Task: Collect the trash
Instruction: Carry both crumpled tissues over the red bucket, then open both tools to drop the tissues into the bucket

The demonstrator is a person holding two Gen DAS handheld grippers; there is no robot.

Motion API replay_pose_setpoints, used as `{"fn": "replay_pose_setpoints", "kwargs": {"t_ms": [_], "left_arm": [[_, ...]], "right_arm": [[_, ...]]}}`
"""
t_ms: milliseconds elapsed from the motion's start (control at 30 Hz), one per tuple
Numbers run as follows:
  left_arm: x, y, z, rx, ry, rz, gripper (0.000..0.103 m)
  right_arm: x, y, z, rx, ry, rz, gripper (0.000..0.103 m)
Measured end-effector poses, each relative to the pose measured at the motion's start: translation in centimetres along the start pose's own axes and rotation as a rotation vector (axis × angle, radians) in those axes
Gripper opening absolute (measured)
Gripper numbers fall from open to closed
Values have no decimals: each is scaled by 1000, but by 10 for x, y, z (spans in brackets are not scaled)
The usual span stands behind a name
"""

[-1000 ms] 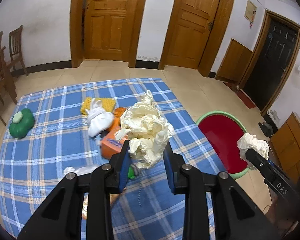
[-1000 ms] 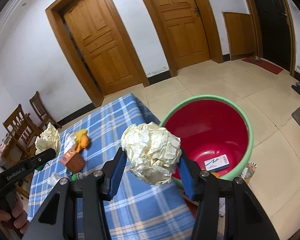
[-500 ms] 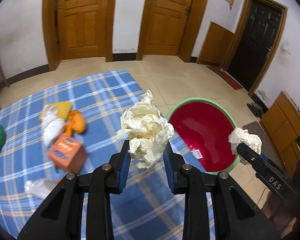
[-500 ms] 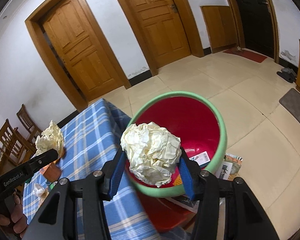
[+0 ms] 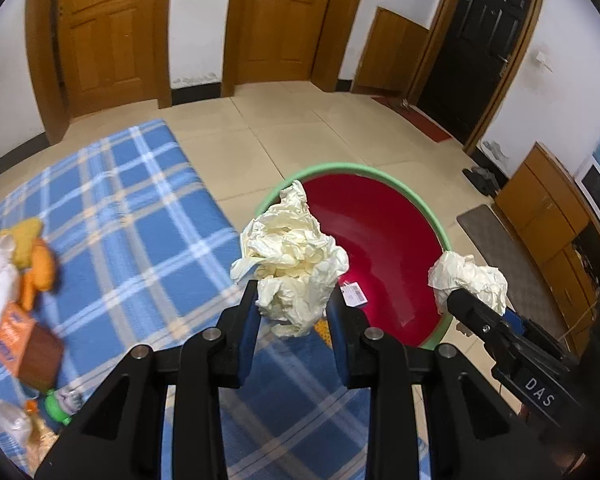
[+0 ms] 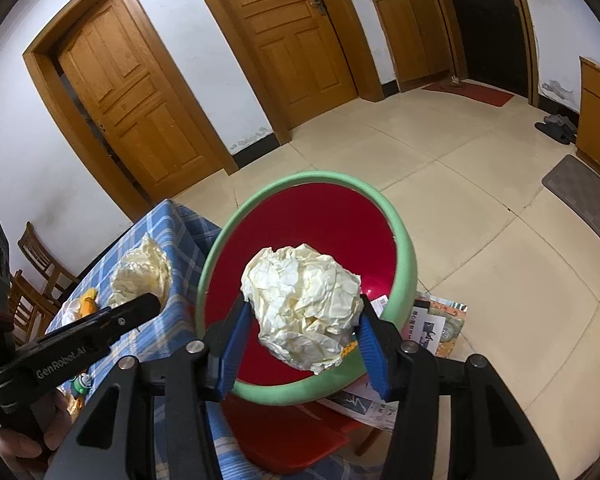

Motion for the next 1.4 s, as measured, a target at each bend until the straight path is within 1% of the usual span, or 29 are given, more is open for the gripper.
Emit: {"fn": "replay_pose_setpoints", "kwargs": {"t_ms": [100,167,267,300,333,567,833,933,1000,1100,1400], "left_arm": [[10,7,-2,15,-19,8,32],[15,9,-4,24,-29,5,34],[18,12,-5,26,-32,-2,43],[18,12,-5,24,-29,-5,48],[18,12,-5,23,-26,-6,49],[18,8,-3,-5,-26,-14,49],[11,-7,7,-42,-12,-49,49],[9,-12,9,-58,-11,-55,49],[6,-16,11,-66,-7,-59,49],[2,-19,13,-76,-1,-63,49],[-9,-25,19,-100,13,-71,49]], "right_arm": [[2,3,-1,8,-3,6,54],[3,5,-1,14,-5,8,54],[5,7,-3,16,-8,10,54],[7,8,-4,16,-10,11,54],[7,8,-4,15,-12,11,54],[11,7,-8,-1,-11,15,55],[25,2,-17,-28,-26,32,57],[27,-1,-19,-38,-29,29,61],[26,-4,-19,-41,-25,28,65],[24,-8,-18,-46,-19,21,68],[13,-15,-15,-49,-3,8,71]]}}
Point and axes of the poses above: each gripper's, at about its wrist camera, not at the fingertips, and x roughly the way its jaws point, y to its right, z to its underside, the point moved 2 cm from there along x, roughly the way its jaws point, and after that the axes turned 13 degrees about -y, right-handed, at the moved point
